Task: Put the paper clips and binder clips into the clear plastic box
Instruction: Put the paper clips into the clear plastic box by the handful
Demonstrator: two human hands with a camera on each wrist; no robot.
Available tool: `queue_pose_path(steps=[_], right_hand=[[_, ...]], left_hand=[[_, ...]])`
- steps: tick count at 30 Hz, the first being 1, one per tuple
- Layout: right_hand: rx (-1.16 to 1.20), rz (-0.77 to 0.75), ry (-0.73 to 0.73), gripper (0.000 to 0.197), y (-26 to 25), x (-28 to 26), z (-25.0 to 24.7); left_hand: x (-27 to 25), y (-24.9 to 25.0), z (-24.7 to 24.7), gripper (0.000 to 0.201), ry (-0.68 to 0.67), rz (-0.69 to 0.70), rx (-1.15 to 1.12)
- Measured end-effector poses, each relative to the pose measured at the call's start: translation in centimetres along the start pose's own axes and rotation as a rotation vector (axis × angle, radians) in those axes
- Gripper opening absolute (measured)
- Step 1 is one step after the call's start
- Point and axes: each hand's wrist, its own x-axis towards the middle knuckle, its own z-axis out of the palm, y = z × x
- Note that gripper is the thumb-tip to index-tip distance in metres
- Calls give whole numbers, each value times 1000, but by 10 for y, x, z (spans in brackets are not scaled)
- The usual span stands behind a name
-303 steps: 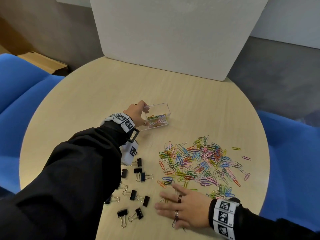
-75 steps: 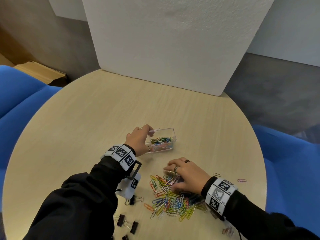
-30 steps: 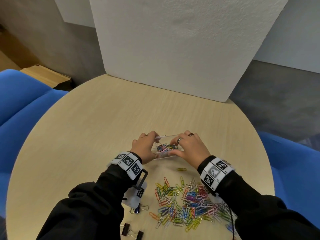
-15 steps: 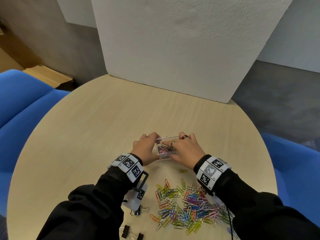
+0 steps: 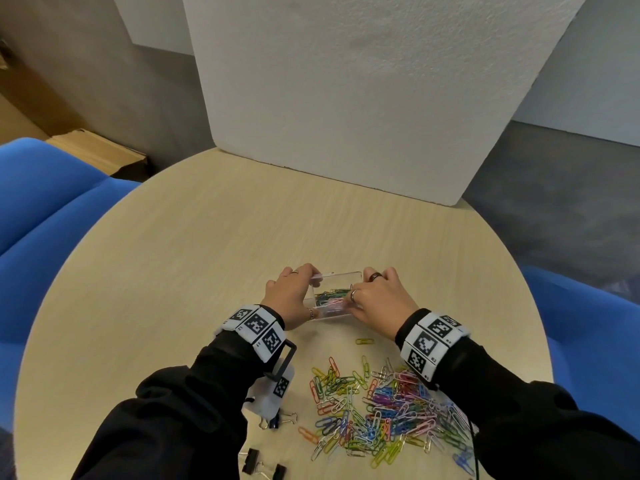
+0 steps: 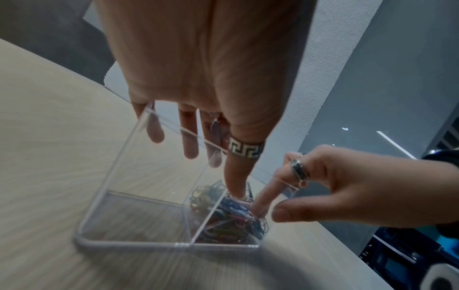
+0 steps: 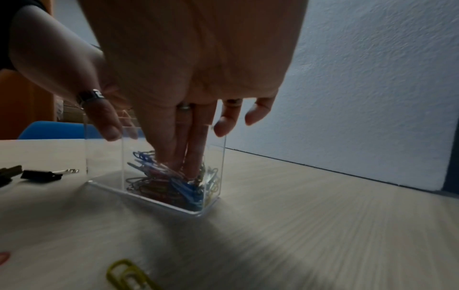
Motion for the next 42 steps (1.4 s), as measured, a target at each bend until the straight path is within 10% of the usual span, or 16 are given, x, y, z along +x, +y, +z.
queue_pose_path(steps=[18, 25, 28, 35, 42], right_hand=[[374, 107, 143, 30, 10, 0, 4], [719, 221, 82, 17, 33, -57, -14], [687, 236, -192, 13, 38, -88, -1], [685, 301, -901, 49, 34, -152, 53], [657, 319, -827, 35, 27, -163, 70]], left_hand=[[3, 1, -1, 62, 14, -44, 28], [-37, 18, -11, 63, 310, 107, 77], [-62, 26, -3, 40, 127, 182, -2], [-98, 30, 44, 18, -810, -78, 63], [-97, 37, 69, 25, -673, 50, 196]])
